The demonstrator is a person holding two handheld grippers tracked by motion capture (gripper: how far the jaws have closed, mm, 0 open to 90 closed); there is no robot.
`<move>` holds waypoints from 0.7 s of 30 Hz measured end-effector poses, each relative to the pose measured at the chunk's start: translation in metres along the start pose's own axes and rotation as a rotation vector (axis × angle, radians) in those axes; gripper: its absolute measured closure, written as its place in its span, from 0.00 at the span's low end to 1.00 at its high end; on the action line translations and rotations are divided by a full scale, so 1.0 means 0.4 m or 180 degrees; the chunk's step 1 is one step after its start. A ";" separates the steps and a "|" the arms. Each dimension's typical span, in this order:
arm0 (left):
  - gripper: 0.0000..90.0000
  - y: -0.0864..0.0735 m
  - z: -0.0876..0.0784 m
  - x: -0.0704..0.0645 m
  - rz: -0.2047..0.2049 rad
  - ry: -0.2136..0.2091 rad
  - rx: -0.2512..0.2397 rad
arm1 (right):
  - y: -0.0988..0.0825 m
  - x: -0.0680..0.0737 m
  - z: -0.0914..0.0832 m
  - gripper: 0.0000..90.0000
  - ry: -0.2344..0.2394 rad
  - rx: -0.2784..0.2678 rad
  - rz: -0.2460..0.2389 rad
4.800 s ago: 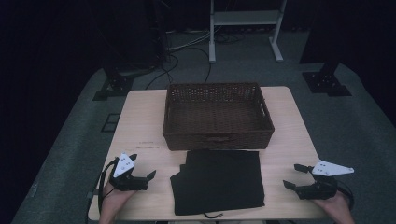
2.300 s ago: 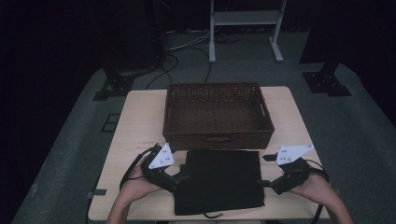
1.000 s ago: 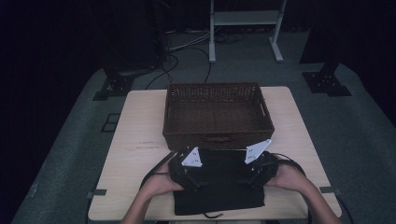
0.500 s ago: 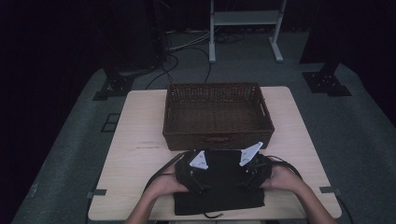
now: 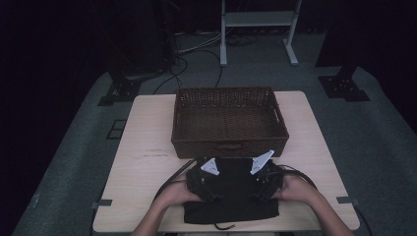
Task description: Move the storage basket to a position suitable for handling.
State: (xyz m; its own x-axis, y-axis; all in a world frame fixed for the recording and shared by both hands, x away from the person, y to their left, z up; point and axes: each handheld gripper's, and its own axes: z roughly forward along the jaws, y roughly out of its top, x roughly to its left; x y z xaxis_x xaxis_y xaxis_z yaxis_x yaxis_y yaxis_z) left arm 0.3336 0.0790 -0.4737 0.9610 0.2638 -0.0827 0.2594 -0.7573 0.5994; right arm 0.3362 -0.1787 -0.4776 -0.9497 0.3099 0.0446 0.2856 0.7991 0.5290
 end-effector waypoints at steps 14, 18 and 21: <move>0.15 0.013 0.012 0.023 -0.0172 -0.0088 0.0088 | -0.001 -0.016 -0.001 0.14 0.0074 -0.0021 0.0067; 0.25 0.026 0.013 0.020 -0.0146 -0.0036 0.0150 | 0.008 -0.013 -0.002 0.23 0.0080 0.0043 0.0054; 0.32 0.030 0.012 0.026 -0.0139 -0.0052 0.0166 | 0.017 -0.009 -0.006 0.34 0.0108 0.0100 0.0043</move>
State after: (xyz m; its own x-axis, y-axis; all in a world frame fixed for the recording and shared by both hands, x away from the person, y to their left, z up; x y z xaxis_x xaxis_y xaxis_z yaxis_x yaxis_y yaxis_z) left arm 0.3471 0.0698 -0.4712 0.9500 0.2879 -0.1210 0.3054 -0.7754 0.5526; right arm 0.3415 -0.1755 -0.4722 -0.9494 0.3035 0.0805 0.3017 0.8109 0.5014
